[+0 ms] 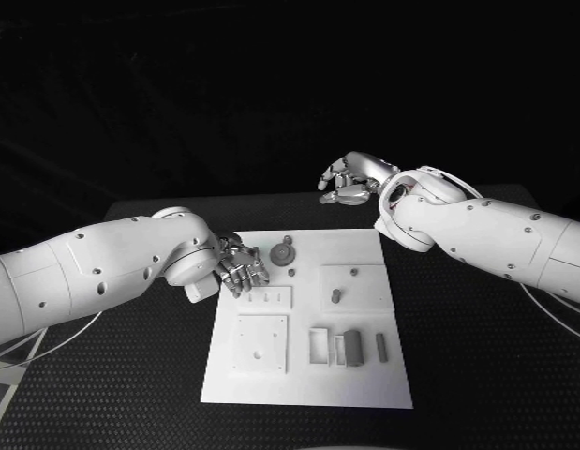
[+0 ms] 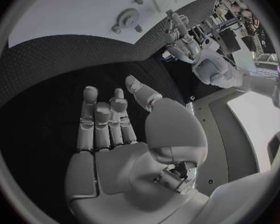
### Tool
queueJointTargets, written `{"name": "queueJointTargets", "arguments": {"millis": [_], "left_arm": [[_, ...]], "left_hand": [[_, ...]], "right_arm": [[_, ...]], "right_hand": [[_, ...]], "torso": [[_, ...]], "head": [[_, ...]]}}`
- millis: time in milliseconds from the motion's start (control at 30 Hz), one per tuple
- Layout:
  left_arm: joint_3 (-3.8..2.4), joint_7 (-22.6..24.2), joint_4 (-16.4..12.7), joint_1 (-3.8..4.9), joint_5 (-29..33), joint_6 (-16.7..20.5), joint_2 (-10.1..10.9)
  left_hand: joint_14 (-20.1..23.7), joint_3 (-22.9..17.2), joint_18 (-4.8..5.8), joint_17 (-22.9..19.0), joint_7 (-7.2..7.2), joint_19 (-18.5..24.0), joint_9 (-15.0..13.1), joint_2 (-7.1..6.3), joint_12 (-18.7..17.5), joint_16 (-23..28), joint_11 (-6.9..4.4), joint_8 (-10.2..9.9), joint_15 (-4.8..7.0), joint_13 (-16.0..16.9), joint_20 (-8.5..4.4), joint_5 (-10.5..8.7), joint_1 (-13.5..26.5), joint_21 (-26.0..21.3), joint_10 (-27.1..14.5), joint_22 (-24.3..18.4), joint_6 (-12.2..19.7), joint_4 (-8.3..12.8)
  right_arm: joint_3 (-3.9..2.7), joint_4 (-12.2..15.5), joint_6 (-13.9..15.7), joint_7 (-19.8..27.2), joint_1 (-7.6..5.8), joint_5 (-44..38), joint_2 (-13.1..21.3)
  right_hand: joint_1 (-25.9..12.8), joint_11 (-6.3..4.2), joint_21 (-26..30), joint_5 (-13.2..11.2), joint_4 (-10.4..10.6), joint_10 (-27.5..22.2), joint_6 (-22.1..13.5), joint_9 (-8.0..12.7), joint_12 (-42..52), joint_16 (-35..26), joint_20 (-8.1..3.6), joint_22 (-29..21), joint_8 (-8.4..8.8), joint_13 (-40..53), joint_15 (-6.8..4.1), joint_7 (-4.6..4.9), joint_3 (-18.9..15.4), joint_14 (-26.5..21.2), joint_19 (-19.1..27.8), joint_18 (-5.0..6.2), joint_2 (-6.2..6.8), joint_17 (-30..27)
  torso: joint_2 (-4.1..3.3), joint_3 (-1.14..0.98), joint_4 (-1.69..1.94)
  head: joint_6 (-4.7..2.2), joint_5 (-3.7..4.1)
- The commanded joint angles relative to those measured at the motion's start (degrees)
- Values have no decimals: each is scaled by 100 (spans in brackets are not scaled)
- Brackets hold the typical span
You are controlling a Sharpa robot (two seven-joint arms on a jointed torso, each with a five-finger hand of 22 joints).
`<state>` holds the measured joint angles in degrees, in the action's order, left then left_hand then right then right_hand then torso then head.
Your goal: Assemble the parts on the task board
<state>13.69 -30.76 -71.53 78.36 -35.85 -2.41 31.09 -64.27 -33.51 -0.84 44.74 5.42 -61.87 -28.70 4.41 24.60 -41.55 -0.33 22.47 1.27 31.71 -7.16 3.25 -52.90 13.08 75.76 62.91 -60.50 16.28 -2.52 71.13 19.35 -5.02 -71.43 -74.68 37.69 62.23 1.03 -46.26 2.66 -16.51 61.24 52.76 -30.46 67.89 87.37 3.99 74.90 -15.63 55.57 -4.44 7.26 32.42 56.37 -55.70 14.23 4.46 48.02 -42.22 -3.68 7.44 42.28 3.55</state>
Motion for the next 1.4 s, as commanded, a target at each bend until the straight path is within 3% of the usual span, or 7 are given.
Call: {"name": "queueJointTargets", "arguments": {"millis": [33,233,500,667,800,933,1400], "left_arm": [[-4,-49,1,-43,-159,-146,-39],[-4,2,30,-56,-162,-181,-56],[-4,-81,103,-115,-412,-160,-178],[-4,-121,175,-154,-489,-137,-209],[-4,-154,190,-165,-588,-146,-218],[-4,-186,202,-171,-596,-135,-224],[-5,-252,228,-231,-674,-253,-228]], "left_hand": [[-168,41,11,56,-93,-219,-578,50,177,-370,-94,-7,140,167,-89,-46,-27,209,-32,211,-23,15],[-486,116,-101,696,-126,-937,-723,60,687,-2075,-182,-79,660,651,-460,-24,-110,1018,-90,923,-3,7],[-772,59,-166,735,-204,-1407,-813,58,1120,-2840,-266,-175,788,1030,-675,-20,-136,1427,-36,1256,-1,4],[-770,43,-162,698,-207,-1415,-825,59,1148,-2872,-269,-188,792,1059,-685,-17,-128,1435,-43,1273,-9,1],[-775,29,-160,665,-211,-1429,-835,56,1174,-2903,-274,-198,797,1082,-695,-15,-125,1445,-40,1286,-19,4],[-781,16,-159,638,-215,-1441,-841,50,1193,-2928,-278,-208,802,1099,-703,-12,-125,1453,-35,1295,-26,7],[-769,-33,-151,580,-214,-1439,-839,55,1208,-2971,-280,-247,803,1119,-713,21,-131,1454,-50,1305,-28,9]], "right_arm": [[4,-49,18,22,-26,195,-6],[4,-43,-14,27,-34,209,8],[3,-97,35,119,-56,651,7],[3,-170,35,444,-70,1495,-8],[3,-208,5,647,-71,1964,-10],[3,-251,-10,808,-74,2354,-12],[3,-363,-30,1017,-74,2792,-55]], "right_hand": [[-14,17,16,17,14,3,-11,8,-15,-21,7,79,36,-8,-26,37,-12,13,13,77,24,-7],[-13,17,16,17,13,4,-10,8,-14,-20,7,79,36,-8,-26,37,-12,14,12,77,27,-7],[-40,40,33,15,19,-17,-83,26,-26,-33,12,76,81,-15,-10,62,-19,-1,28,77,64,-15],[-297,335,1051,19,62,-1182,-632,130,-1494,-1433,316,-303,366,-903,361,371,231,-1101,1345,-222,155,-684],[-359,866,2335,-8,84,-1942,-966,138,-3348,-3581,660,-832,435,-2344,1439,459,400,-2305,3036,-725,189,-1833],[-377,1059,2749,25,77,-1832,-1068,104,-4264,-4734,798,-860,373,-3275,1813,516,279,-2530,3730,-1002,226,-2508],[-336,1050,3005,17,275,-1621,-1373,144,-5235,-5805,837,-653,327,-4382,1831,513,123,-2694,3992,-1125,120,-3156]], "torso": [[-3,16,11],[-9,4,-1],[0,16,1],[-3,15,-16],[5,14,-4],[8,16,4],[3,19,-1]], "head": [[26,4],[59,25],[90,47],[102,55],[116,63],[131,70],[151,75]]}}
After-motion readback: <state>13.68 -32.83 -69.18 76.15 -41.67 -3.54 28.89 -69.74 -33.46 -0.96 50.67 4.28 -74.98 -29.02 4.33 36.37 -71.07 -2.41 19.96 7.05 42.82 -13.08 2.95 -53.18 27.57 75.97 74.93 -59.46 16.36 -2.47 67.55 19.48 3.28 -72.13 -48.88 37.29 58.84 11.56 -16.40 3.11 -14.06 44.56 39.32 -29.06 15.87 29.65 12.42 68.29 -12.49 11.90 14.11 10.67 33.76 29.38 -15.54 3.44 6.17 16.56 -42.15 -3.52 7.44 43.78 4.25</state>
